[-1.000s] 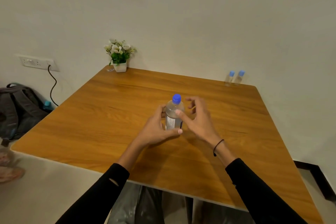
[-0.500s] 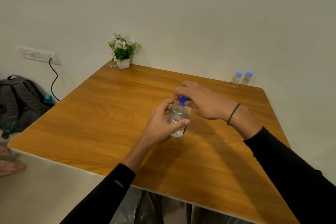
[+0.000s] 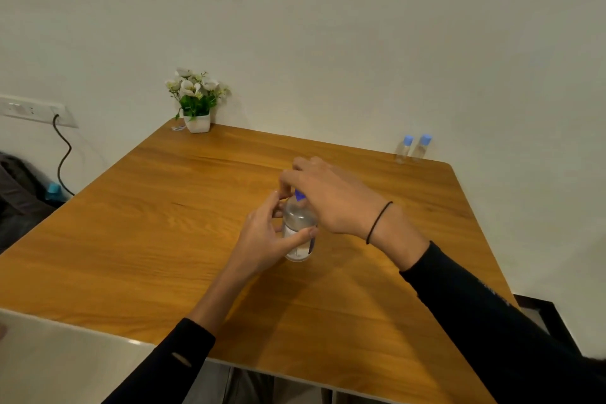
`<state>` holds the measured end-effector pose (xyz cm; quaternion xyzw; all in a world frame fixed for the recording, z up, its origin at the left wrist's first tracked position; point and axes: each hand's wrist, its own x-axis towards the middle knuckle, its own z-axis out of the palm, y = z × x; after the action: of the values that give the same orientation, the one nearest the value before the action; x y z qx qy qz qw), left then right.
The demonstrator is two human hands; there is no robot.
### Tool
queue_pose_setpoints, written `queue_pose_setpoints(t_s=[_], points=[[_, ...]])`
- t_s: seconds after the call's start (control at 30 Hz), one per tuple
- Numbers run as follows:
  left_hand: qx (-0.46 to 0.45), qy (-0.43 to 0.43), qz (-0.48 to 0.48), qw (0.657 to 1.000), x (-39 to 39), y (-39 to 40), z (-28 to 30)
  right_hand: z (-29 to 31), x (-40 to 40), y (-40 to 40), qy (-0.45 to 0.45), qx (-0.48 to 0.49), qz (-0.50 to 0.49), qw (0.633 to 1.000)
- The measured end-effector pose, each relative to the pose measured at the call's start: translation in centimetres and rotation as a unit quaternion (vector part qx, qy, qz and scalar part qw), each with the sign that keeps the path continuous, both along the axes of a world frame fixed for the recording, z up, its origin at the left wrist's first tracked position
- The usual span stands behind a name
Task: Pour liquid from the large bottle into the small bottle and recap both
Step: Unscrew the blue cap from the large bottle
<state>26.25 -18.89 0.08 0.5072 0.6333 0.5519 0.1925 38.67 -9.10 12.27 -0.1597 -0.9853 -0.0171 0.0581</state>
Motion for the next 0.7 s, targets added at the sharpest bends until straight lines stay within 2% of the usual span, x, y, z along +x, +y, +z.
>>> queue_pose_setpoints(t_s=[0.1, 0.2, 0.27, 0.47, 0.6, 0.7], points=[[0.002, -0.008, -0.004, 1.000, 0.0, 0.0, -0.1, 0.4, 0.1, -0.2, 0.014, -0.026, -0.027, 0.999], [0.010, -0.005, -0.007, 1.000, -0.1, 0.0, 0.0, 0.9, 0.1, -0.5, 0.013, 0.045, -0.067, 0.997], [0.004, -0.008, -0.012, 1.000, -0.2, 0.0, -0.1, 1.0, 0.1, -0.5, 0.001, 0.053, -0.055, 0.997], [-0.008, -0.004, -0.018, 1.000, -0.3, 0.0, 0.1, 1.6, 0.6, 0.2, -0.038, -0.091, -0.013, 0.995], [0.002, 0.006, -0.017, 1.000, -0.3, -0.1, 0.1, 1.4, 0.3, 0.1, -0.011, 0.006, -0.056, 0.998], [-0.005, 0.003, -0.017, 1.000, -0.4, -0.1, 0.1, 1.4, 0.0, 0.4, -0.015, -0.014, -0.017, 1.000]])
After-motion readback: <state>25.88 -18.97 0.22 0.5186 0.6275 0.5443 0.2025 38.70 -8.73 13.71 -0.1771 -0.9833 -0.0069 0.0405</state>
